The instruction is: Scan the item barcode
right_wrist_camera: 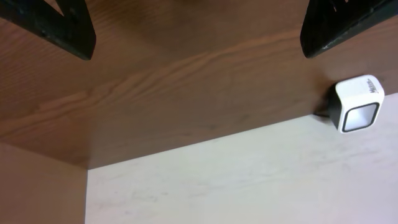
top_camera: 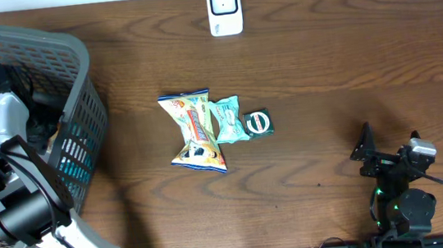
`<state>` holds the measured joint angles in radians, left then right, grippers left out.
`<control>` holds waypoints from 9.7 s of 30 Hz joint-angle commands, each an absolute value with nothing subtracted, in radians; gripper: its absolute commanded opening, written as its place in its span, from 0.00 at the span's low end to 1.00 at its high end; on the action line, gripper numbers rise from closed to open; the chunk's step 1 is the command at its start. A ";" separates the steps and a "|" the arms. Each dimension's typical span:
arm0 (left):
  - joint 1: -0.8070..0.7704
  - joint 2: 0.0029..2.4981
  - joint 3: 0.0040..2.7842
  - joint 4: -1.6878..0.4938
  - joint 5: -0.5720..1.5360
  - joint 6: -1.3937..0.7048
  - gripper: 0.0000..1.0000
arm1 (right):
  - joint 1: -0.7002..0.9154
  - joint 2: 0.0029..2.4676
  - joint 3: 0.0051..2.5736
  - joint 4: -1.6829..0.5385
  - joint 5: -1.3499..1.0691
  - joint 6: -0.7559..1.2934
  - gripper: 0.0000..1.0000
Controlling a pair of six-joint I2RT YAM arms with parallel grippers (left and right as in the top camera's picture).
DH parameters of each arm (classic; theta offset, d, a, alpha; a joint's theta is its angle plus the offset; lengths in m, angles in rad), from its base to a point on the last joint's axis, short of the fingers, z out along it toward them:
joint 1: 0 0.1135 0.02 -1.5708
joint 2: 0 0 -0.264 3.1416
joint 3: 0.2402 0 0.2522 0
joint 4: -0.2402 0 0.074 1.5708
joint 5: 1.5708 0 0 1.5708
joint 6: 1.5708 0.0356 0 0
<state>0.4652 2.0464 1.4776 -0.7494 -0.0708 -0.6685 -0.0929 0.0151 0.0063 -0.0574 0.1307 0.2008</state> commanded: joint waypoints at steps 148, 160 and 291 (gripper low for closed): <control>0.267 2.019 1.457 -1.003 -0.302 -2.032 0.98 | -0.084 0.013 0.006 -0.061 0.136 0.205 0.99; 0.383 1.996 1.458 -0.919 -0.387 -1.728 0.98 | -0.084 0.013 0.006 -0.061 0.136 0.205 0.99; -0.039 0.939 1.215 -0.548 0.198 -0.882 0.30 | -0.084 0.013 0.006 -0.061 0.136 0.205 0.99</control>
<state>0.0864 0.8719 1.1862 -0.5808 0.1486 -0.9062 -0.0929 0.0170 0.0063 -0.0578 0.1307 0.2008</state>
